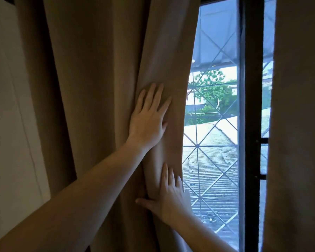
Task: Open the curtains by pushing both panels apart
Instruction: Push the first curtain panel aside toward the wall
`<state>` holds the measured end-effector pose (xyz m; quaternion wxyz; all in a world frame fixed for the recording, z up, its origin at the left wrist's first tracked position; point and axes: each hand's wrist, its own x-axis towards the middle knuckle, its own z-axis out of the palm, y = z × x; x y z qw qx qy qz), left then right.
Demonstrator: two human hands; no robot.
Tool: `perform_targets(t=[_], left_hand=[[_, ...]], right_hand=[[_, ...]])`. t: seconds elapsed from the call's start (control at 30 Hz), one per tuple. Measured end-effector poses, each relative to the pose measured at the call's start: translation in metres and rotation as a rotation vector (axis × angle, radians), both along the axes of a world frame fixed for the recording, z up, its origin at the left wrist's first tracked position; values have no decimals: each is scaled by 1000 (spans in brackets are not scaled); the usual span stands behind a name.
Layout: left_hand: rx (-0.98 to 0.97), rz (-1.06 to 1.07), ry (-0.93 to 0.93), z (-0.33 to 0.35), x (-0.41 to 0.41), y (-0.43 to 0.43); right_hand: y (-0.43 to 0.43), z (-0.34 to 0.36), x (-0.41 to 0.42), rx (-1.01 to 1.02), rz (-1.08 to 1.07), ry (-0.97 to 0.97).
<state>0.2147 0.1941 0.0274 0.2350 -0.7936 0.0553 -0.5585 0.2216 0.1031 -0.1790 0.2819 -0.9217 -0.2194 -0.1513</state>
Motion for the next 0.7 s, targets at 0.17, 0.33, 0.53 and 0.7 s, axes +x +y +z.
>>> perform_targets(t=[0.17, 0.33, 0.53, 0.7], left_hand=[[3, 43, -7, 1, 0, 43], [-16, 74, -1, 3, -3, 83], [-6, 145, -6, 6, -12, 130], [-2, 211, -5, 4, -20, 171]], right_hand=[[45, -3, 8, 5, 49, -46], [86, 3, 4, -19, 99, -45], [131, 11, -7, -40, 166, -11], [168, 12, -17, -66, 208, 46]])
